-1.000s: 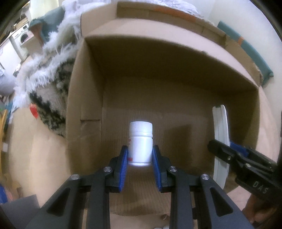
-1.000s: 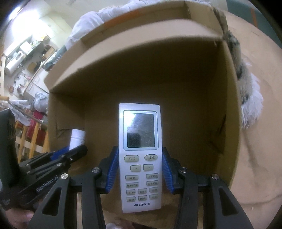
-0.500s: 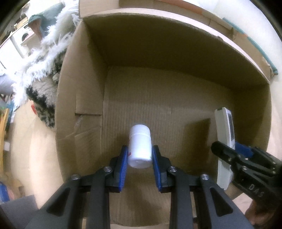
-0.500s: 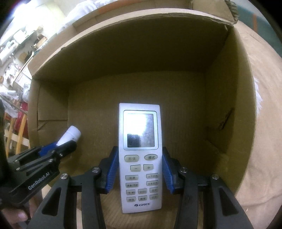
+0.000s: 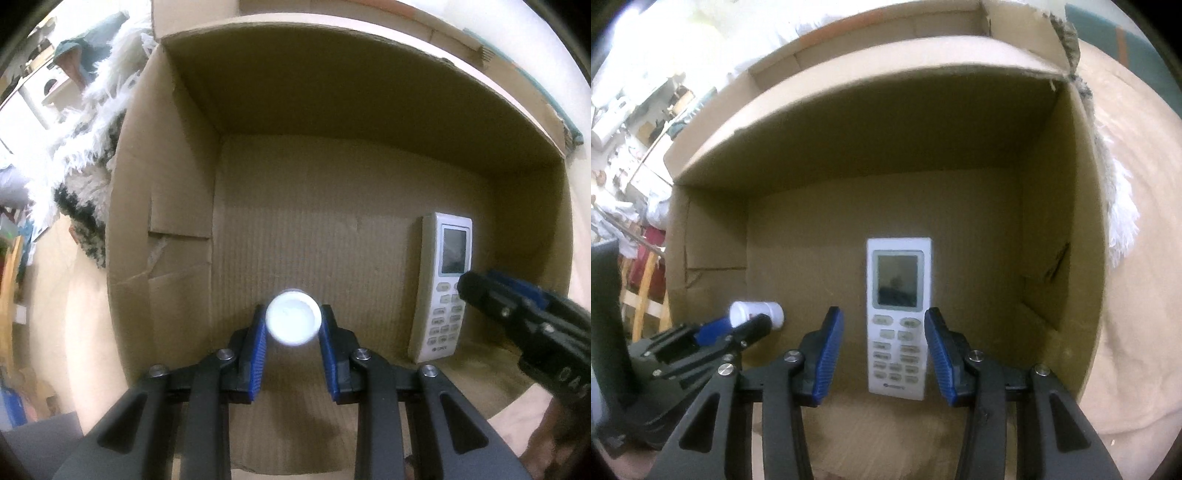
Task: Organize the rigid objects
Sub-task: 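Carry the pill bottle and remote into the box and release both, then withdraw both open tools from the box back toward the items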
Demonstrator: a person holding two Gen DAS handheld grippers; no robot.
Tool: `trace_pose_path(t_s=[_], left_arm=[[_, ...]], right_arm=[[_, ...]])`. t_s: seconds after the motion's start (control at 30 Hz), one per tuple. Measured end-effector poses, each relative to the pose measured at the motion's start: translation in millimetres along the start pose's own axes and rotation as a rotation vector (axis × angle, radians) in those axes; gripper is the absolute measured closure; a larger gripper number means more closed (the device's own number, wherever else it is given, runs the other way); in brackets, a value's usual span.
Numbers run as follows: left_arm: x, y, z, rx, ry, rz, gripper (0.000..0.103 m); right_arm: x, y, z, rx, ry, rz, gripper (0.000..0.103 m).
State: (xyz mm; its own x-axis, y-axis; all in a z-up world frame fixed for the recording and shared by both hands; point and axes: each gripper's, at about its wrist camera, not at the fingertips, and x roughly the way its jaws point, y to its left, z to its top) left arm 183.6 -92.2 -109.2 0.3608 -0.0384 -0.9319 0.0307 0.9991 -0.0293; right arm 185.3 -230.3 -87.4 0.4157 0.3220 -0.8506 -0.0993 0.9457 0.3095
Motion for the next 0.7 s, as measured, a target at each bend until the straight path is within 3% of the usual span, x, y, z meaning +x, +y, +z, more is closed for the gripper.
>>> trace_pose_path(t_s=[0.07,0.27,0.33,0.37,0.7], left_arm=[[-3.2,3.1,-0.2,0.007,-0.009,0.001,0.077],[-14.6,-4.5,-4.8,0.037,-0.027,-0.003,0.055],[-18.9,-8.3,-6.2,0.047,-0.037,0.011,0.036],[-21.5,-9.1,-7.0,0.048,-0.046,0.021,0.033],[-43.4,6.9,-7.4,0.014,-0.069,0.02,0.033]], right_arm=[[-5.0,-0.7,1.7,0.006,-0.017,0.02,0.04],[-11.2,4.0,7.1,0.002,-0.037,0.046,0.03],[-11.7,6.1,8.1,0.0,-0.041,0.048,0.028],[-12.0,6.7,8.5,0.002,-0.046,0.051,0.028],[-21.3,8.4,8.6,-0.001,-0.07,0.038,0.027]])
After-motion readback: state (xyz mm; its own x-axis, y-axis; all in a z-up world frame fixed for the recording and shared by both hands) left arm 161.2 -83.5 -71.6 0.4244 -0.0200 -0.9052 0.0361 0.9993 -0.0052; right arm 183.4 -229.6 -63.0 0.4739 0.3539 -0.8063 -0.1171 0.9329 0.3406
